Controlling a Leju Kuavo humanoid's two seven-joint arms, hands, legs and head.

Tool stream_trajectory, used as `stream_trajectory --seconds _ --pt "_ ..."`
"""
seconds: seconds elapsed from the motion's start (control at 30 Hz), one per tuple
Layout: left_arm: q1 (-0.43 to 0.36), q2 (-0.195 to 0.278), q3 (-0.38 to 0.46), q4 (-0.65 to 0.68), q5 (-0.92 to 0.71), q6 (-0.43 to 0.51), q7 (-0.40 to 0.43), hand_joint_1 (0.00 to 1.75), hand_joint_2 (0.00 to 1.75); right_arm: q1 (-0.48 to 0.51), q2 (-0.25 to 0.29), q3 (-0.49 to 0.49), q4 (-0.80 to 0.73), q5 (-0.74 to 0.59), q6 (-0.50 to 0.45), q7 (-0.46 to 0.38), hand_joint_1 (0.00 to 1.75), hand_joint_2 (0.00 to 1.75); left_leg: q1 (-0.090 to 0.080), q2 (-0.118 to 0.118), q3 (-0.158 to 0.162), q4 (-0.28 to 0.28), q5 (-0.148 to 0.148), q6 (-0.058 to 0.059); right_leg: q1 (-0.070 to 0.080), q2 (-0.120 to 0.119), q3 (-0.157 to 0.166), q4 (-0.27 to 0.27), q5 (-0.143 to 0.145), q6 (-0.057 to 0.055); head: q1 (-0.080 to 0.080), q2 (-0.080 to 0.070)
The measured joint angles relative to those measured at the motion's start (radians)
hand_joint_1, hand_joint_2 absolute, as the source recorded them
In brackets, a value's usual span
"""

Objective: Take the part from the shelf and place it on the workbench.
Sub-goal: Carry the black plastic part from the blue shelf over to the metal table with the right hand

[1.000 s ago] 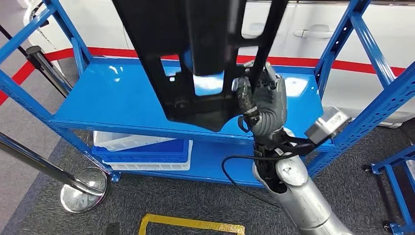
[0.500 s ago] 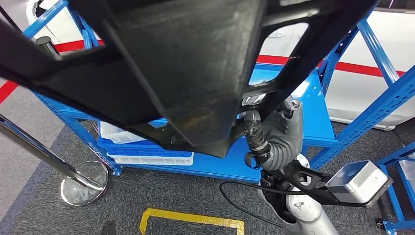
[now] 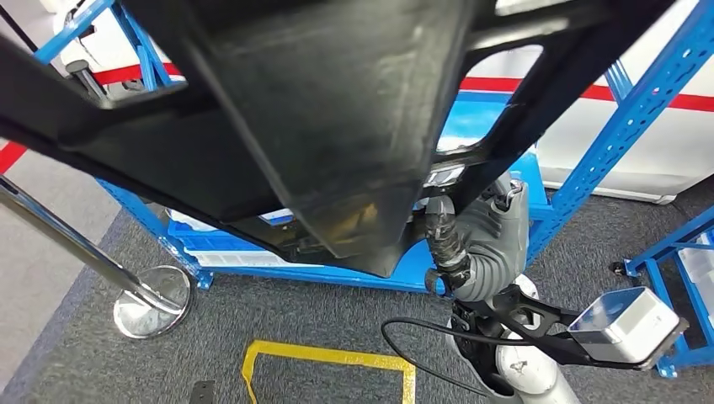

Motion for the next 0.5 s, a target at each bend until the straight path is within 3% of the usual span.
stream_trajectory --seconds 0.03,0.1,0.17,0.23,0.27,0.33,0.37,0.4,0.47,0.5 --pt "-0.001 0.000 -0.001 0.000 -0.002 0.000 0.000 0.00 1.75 0.004 0.000 0.002 -0.001 0.003 -0.004 0.000 1.75 1.75 0.000 0.000 0.005 0.033 0.000 0.000 0.002 -0.001 -0.015 0.001 0.011 0.000 0.000 0.000" --pt "-0.002 0.002 -0.004 0.000 -0.003 0.000 0.001 0.00 1.75 0.012 0.000 0.003 -0.002 0.008 -0.011 0.001 1.75 1.75 -0.002 0.000 0.064 0.002 0.046 0.008 0.005 -0.001 -0.045 0.002 0.032 0.001 0.000 0.000" --pt "-0.005 0.006 -0.006 0.000 -0.004 -0.001 0.002 0.00 1.75 0.018 0.000 0.004 -0.007 0.009 -0.017 0.001 1.75 1.75 -0.009 -0.001 0.177 -0.134 0.065 0.026 0.008 -0.001 -0.065 0.003 0.051 0.006 0.000 0.000" --pt "-0.009 0.009 -0.008 0.000 -0.004 -0.001 0.003 0.00 1.75 0.021 -0.001 0.006 -0.012 0.011 -0.022 0.000 1.75 1.75 -0.018 -0.002 0.253 -0.246 0.046 0.039 0.008 -0.003 -0.071 0.000 0.069 0.016 0.001 0.000" --pt "-0.010 0.009 -0.010 0.000 -0.004 -0.001 0.003 0.00 1.75 0.023 -0.001 0.007 -0.013 0.012 -0.023 0.000 1.75 1.75 -0.021 -0.002 0.263 -0.270 0.042 0.042 0.007 -0.004 -0.072 -0.004 0.078 0.023 0.000 0.000" --pt "-0.009 0.009 -0.014 0.000 -0.004 -0.001 0.003 0.00 1.75 0.027 -0.001 0.008 -0.014 0.013 -0.024 0.000 1.75 1.75 -0.019 0.001 0.253 -0.286 0.064 0.052 0.008 -0.002 -0.075 -0.011 0.086 0.036 -0.001 0.000" --pt "-0.009 0.008 -0.016 0.000 -0.004 -0.001 0.004 0.00 1.75 0.029 -0.002 0.009 -0.015 0.013 -0.024 0.000 1.75 1.75 -0.017 0.004 0.247 -0.295 0.079 0.060 0.009 -0.001 -0.082 0.001 0.066 0.041 0.001 0.000" --pt "-0.008 0.008 -0.017 0.000 -0.004 -0.001 0.004 0.00 1.75 0.031 -0.003 0.009 -0.015 0.013 -0.025 0.000 1.75 1.75 -0.013 0.008 0.238 -0.302 0.095 0.066 0.010 0.001 -0.094 0.031 0.027 0.045 0.004 0.000" --pt "-0.008 0.008 -0.017 0.000 -0.004 -0.001 0.004 0.00 1.75 0.035 -0.005 0.009 -0.016 0.013 -0.025 0.000 1.75 1.75 -0.013 0.011 0.211 -0.302 0.120 0.073 0.007 0.002 -0.122 0.143 -0.075 0.051 0.007 0.000" --pt "-0.008 0.009 -0.017 0.000 -0.004 -0.001 0.004 0.00 1.75 0.037 -0.006 0.009 -0.016 0.013 -0.025 0.000 1.75 1.75 -0.013 0.011 0.195 -0.299 0.130 0.073 0.005 0.002 -0.132 0.204 -0.105 0.054 0.007 0.000"
